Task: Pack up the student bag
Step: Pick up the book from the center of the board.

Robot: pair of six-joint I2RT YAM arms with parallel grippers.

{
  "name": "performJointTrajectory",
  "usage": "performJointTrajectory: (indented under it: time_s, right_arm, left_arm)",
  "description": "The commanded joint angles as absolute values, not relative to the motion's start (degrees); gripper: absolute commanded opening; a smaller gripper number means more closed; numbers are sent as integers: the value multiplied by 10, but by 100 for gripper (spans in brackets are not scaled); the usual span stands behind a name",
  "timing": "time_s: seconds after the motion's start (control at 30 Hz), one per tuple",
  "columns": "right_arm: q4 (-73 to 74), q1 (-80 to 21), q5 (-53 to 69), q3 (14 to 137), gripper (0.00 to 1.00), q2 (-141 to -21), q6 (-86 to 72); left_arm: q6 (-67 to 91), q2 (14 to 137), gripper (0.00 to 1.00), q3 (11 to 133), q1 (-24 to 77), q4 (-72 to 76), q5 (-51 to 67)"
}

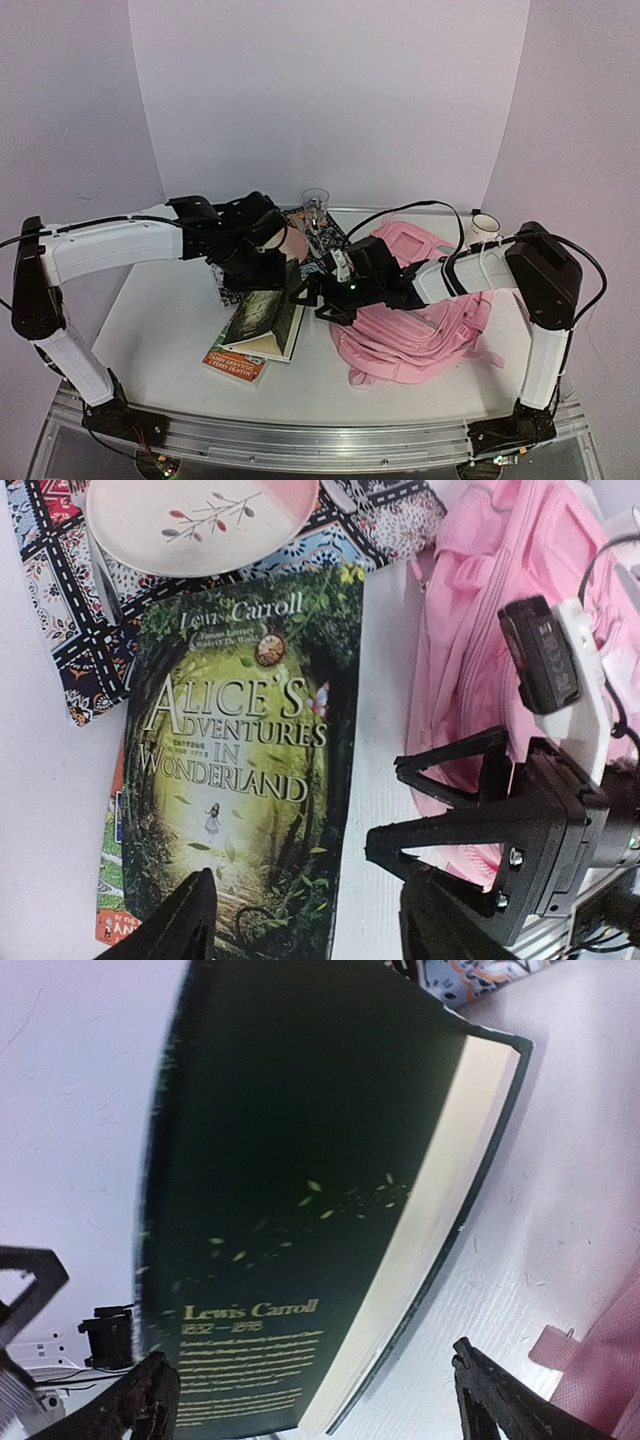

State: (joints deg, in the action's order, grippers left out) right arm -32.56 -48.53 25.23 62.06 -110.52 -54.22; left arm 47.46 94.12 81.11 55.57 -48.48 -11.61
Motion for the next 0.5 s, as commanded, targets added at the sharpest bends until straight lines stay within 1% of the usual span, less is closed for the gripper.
performJointTrajectory:
  time_s: [0.0,0.2,0.47]
  right_arm:
    - [-323,-484,254,632,95,-1055,-537]
    - [-321,-484,278,658,97,-1046,-547]
    - [-316,-489,287,709,98,-1091,-571]
  left_arm:
    - [475,870,65,772,501,-467,-106]
    - [464,802,70,666,405,-385,-31]
    - [461,807,73,572,341,-275,78]
